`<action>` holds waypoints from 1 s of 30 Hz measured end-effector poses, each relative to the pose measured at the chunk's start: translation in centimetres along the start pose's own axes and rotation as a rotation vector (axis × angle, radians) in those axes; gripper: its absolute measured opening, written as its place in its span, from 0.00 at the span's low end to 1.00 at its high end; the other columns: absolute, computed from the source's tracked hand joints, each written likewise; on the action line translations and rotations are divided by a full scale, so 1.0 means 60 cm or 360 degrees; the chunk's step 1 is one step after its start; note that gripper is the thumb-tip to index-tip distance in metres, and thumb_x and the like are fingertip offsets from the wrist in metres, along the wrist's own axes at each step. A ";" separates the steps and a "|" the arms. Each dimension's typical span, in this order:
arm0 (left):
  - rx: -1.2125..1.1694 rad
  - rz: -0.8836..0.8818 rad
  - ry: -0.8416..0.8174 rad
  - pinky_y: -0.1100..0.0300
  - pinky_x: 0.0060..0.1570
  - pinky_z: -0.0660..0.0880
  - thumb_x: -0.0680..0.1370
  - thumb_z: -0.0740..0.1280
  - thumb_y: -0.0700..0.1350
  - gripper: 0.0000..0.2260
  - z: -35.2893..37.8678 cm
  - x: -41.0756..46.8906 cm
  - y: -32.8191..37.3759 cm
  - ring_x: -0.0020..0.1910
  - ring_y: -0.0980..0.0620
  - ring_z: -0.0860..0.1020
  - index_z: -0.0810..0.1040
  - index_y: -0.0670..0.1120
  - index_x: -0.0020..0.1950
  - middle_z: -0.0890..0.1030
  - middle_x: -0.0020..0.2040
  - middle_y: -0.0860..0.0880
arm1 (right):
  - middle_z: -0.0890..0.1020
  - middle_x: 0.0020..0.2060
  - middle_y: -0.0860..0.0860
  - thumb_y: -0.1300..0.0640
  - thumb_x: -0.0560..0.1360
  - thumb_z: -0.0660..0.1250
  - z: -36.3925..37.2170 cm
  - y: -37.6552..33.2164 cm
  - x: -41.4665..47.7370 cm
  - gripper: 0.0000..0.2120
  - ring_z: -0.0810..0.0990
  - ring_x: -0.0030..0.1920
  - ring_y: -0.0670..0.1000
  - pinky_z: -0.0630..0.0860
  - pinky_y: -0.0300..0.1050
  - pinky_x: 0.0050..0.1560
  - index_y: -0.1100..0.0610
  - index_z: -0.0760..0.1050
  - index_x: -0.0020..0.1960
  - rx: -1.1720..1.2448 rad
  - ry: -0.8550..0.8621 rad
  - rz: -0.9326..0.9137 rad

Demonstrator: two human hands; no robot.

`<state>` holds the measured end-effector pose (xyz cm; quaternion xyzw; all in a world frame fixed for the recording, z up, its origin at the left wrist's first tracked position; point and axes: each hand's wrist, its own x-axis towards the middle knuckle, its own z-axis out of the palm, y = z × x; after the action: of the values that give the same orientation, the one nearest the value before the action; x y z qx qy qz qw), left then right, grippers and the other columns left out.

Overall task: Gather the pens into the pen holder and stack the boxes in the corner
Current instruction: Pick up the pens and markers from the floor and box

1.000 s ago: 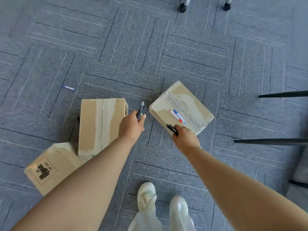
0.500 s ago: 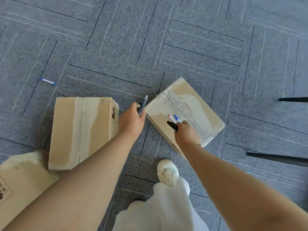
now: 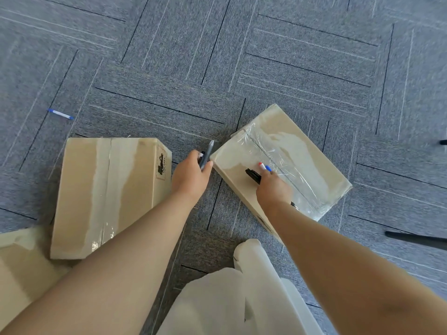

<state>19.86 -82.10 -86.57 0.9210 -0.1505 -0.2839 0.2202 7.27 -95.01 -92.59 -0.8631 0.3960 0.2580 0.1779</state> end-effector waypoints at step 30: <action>0.0077 -0.0002 -0.0065 0.58 0.25 0.62 0.80 0.58 0.49 0.13 0.024 0.019 0.010 0.31 0.50 0.71 0.69 0.41 0.57 0.74 0.39 0.47 | 0.79 0.52 0.60 0.64 0.75 0.57 -0.030 0.024 0.029 0.13 0.79 0.51 0.62 0.68 0.46 0.41 0.61 0.65 0.60 0.0181 -0.0004 0.0281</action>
<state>19.82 -83.52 -87.84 0.9202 -0.1613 -0.2990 0.1944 7.67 -97.84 -92.31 -0.8130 0.4844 0.2510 0.2037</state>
